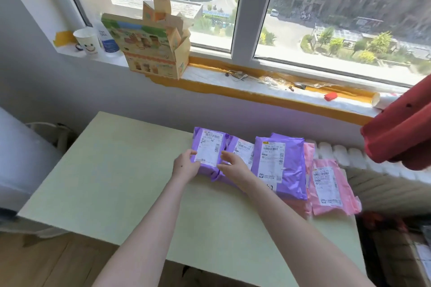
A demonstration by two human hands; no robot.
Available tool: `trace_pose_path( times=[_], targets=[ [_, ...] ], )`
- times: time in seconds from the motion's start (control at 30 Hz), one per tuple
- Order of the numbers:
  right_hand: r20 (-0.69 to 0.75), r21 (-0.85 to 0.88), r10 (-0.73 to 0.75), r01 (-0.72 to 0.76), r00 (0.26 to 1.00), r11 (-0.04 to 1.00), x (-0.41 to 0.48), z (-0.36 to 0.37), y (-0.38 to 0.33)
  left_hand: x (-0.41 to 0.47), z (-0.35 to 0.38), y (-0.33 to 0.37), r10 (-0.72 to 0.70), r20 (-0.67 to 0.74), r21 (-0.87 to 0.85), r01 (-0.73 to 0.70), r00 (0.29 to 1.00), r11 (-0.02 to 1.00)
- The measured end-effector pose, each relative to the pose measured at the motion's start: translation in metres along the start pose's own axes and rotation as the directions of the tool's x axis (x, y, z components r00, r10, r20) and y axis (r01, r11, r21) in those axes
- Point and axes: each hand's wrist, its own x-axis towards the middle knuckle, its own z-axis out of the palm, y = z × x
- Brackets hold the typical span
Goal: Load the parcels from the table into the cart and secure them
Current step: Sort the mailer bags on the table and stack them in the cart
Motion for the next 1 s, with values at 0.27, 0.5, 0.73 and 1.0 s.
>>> trace_pose_path(
  times=[0.27, 0.5, 0.73, 1.0],
  targets=[
    [-0.07, -0.021, 0.157, -0.159, 0.985, 0.987, 0.029, 0.022, -0.005, 0.03, 0.004, -0.012, -0.083, 0.139, -0.043, 0.09, 0.987, 0.995],
    [-0.129, 0.072, 0.197, -0.189, 0.972, 0.979, 0.036, 0.039, -0.006, 0.035, 0.003, -0.039, -0.186, -0.004, -0.086, 0.185, 0.983, 0.979],
    [-0.269, 0.031, 0.054, -0.047, 0.962, 0.998, 0.032, 0.051, -0.014, 0.014, -0.02, -0.041, -0.161, -0.137, -0.31, 0.112, 0.977, 0.944],
    [-0.469, 0.145, -0.022, 0.102, 0.883, 0.984, -0.005, 0.032, -0.014, -0.004, -0.035, 0.002, 0.056, -0.164, -0.375, -0.114, 0.985, 0.92]
  ],
)
